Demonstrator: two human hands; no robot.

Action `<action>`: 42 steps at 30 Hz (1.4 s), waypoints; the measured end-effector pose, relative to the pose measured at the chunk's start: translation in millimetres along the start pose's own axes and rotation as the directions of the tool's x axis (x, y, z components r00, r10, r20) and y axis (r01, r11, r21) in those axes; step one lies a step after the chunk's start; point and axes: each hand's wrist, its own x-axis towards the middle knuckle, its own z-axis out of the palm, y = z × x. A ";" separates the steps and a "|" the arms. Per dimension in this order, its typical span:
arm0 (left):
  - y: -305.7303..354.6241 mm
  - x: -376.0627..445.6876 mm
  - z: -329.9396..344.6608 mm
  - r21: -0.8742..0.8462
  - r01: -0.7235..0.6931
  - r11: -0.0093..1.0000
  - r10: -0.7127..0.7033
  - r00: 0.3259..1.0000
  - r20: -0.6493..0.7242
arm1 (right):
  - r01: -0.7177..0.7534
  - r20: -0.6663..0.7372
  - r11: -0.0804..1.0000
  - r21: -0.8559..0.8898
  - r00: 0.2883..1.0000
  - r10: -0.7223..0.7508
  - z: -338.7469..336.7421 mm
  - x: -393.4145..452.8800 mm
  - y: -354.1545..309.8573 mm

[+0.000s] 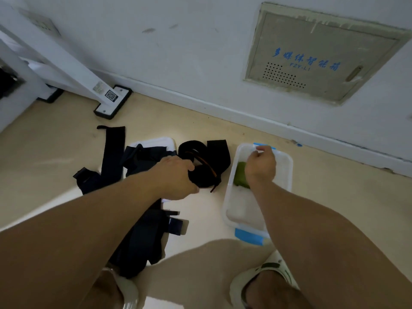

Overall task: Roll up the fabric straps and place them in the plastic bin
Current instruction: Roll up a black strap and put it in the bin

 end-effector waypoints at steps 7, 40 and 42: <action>-40.4 -37.5 -14.1 -0.071 0.077 0.995 -0.079 0.997 -0.026 | 0.503 0.626 0.848 -0.165 0.718 -0.305 66.3 -47.7 -25.6; -67.1 -73.0 -25.8 -0.098 0.038 0.995 -0.048 0.993 -0.104 | 0.407 0.307 0.881 0.240 0.830 -0.467 24.3 -43.7 -174.1; -69.9 -79.3 -28.9 -0.118 0.061 0.991 -0.078 0.986 -0.147 | 0.443 0.342 0.860 0.255 0.790 -0.508 -4.7 -48.0 -209.2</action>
